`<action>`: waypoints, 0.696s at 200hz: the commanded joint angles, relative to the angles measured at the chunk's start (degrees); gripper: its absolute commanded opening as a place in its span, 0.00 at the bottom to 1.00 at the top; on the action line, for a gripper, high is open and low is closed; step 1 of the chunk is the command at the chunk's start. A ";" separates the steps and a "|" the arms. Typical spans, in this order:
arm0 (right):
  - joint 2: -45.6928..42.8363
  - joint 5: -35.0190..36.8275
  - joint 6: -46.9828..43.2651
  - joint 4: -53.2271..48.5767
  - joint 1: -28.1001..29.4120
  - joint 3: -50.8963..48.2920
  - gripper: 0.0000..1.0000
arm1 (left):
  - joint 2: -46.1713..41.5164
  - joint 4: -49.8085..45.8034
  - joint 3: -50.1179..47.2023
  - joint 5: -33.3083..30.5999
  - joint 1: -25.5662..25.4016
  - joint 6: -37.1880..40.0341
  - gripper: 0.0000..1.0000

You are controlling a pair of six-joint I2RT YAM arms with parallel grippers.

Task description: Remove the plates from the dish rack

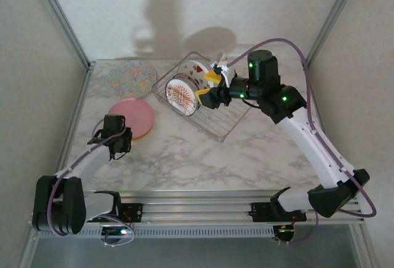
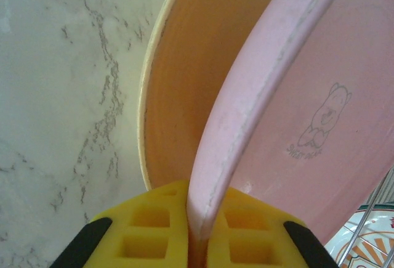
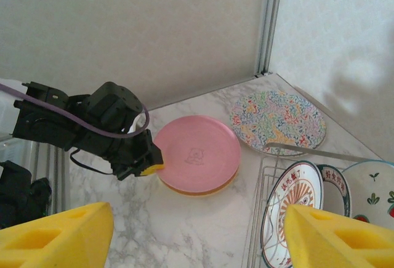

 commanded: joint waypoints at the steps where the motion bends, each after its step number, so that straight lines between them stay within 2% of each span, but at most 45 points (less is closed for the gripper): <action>1: 0.37 0.67 0.56 -0.06 0.55 1.70 0.74 | 0.49 2.21 -0.52 0.46 0.62 -0.58 0.02; 66: 0.72 0.95 0.95 0.32 0.63 1.66 0.74 | 2.40 2.75 -0.44 0.81 0.73 -0.46 0.04; 99: 0.73 1.06 1.05 0.31 0.64 1.57 0.74 | 2.67 2.79 -0.53 0.98 0.73 -0.46 0.10; 139: 0.82 1.67 1.31 0.47 0.68 1.45 0.74 | 2.15 2.60 -0.44 1.33 0.82 -0.41 0.24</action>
